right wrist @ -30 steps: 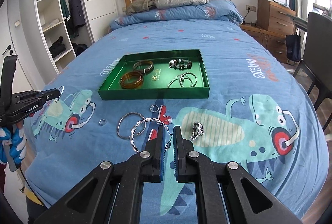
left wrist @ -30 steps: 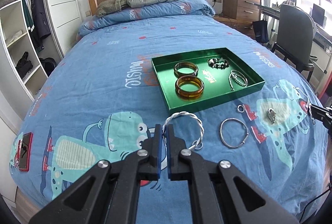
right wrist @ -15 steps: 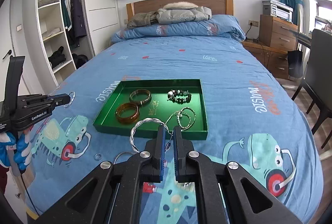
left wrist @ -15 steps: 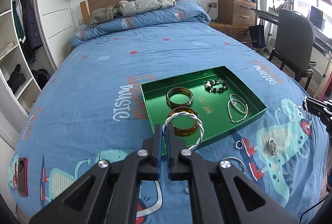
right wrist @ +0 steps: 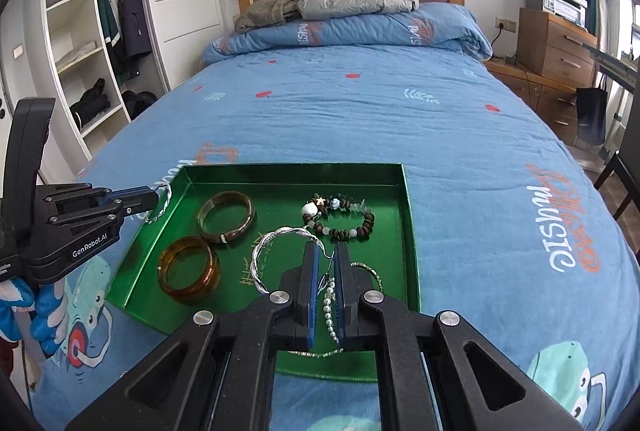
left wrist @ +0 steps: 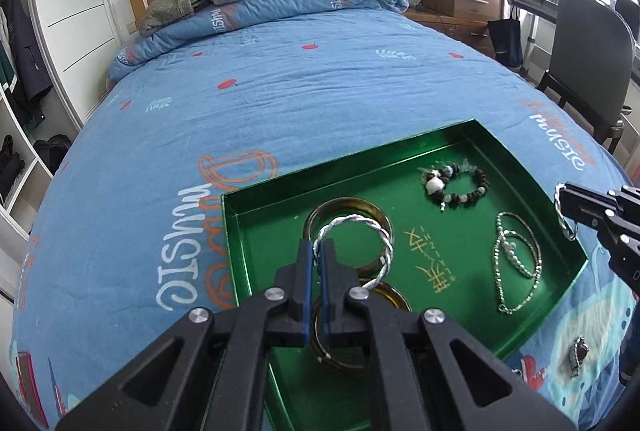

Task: Organize jewelry
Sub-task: 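Carry the twisted ring and silver bangle into the green tray, then withdraw both tools from the tray back over the remaining jewelry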

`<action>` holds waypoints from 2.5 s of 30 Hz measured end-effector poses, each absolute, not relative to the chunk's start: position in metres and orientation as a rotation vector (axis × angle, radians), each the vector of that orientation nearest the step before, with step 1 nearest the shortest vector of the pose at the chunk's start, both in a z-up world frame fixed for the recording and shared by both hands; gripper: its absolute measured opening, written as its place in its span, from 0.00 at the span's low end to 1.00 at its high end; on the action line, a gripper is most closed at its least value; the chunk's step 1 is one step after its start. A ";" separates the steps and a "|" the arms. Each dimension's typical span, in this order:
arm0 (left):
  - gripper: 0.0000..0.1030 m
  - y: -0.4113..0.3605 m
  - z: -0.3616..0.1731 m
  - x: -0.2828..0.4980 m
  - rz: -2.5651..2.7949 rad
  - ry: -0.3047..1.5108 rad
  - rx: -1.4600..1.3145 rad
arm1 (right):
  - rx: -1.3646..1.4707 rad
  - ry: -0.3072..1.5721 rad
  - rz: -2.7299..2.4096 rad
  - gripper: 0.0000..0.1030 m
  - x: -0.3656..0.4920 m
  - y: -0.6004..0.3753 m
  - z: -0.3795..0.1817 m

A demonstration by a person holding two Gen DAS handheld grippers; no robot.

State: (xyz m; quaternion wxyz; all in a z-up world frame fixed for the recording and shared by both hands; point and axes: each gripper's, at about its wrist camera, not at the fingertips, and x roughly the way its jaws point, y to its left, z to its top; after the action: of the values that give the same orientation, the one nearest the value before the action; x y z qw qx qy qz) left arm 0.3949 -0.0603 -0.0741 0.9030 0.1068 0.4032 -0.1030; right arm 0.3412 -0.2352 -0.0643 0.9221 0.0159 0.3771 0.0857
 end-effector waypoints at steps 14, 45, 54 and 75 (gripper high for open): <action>0.03 -0.069 -0.120 0.452 -0.167 0.934 0.253 | -0.025 0.941 0.178 0.07 0.399 -0.230 -0.124; 0.21 -0.034 -0.020 0.393 -0.160 0.858 0.167 | 0.024 0.835 0.126 0.25 0.326 -0.250 -0.044; 0.21 0.007 0.075 0.301 -0.154 0.694 0.084 | 0.045 0.669 0.123 0.31 0.228 -0.261 0.042; 0.21 0.053 0.107 0.163 -0.176 0.617 0.046 | 0.000 0.506 0.130 0.31 0.065 -0.269 0.103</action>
State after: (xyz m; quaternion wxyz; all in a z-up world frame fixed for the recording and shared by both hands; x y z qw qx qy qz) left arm 0.1625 0.0528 0.1074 0.9488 0.0225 0.3031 -0.0864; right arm 0.0652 -0.2690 0.1030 0.9660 -0.0001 0.2503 0.0645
